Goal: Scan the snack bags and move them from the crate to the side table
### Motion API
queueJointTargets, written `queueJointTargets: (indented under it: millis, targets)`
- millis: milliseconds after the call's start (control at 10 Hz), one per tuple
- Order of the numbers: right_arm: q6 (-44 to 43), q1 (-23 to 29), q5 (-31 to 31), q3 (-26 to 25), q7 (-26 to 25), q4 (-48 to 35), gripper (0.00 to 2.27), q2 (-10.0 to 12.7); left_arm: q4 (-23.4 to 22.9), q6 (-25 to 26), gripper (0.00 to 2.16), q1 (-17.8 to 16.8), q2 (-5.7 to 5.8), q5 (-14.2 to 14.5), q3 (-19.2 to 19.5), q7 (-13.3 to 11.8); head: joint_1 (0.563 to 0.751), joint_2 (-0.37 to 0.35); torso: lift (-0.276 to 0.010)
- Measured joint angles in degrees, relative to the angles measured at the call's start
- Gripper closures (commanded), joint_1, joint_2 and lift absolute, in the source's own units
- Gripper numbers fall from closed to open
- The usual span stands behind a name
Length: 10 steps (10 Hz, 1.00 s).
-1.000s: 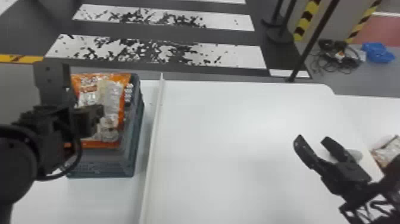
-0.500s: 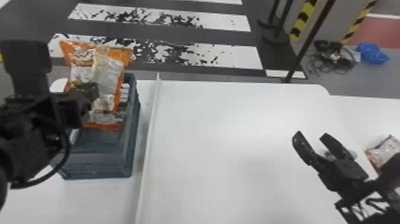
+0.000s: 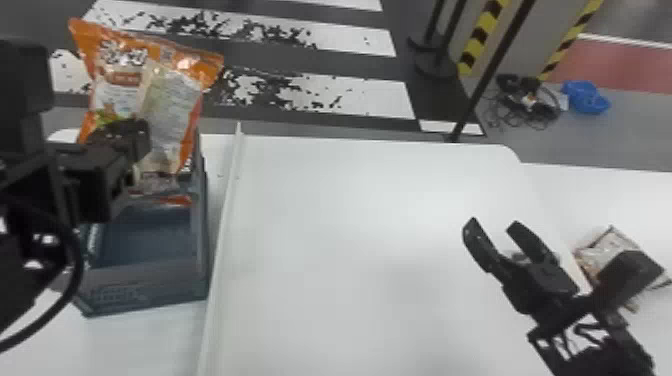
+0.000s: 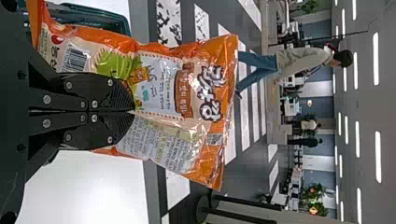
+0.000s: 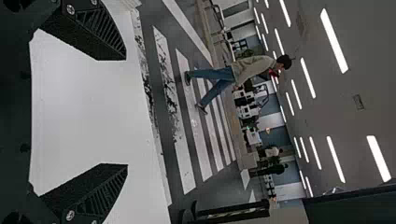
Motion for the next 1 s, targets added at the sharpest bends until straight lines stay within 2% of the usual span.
queueJointTargets:
  millis: [300, 500, 700, 1000]
  targets:
    - [0.00, 0.29, -0.35, -0.02, 0.13, 0.28, 0.11, -0.13, 2.59, 0.05, 1.89, 0.56, 0.87, -1.70, -0.20, -0.30, 0.695, -0.171, -0.087]
    - [0.00, 0.56, -0.35, 0.11, 0.16, -0.20, 0.11, -0.15, 4.33, -0.38, 1.89, 1.08, 1.66, -4.06, -0.29, -0.47, 0.695, -0.154, -0.087]
    - [0.00, 1.12, -0.36, -0.03, 0.16, -0.86, 0.11, -0.21, 4.89, -2.35, 1.89, 1.13, 2.29, -5.64, -0.46, 1.32, 0.695, -0.128, -0.087]
    - [-0.14, 1.85, -0.41, -0.59, 0.08, -1.77, 0.11, -0.14, -0.04, -3.57, 1.89, 1.70, 1.77, -5.74, -2.60, 1.97, 0.695, -0.151, -0.087]
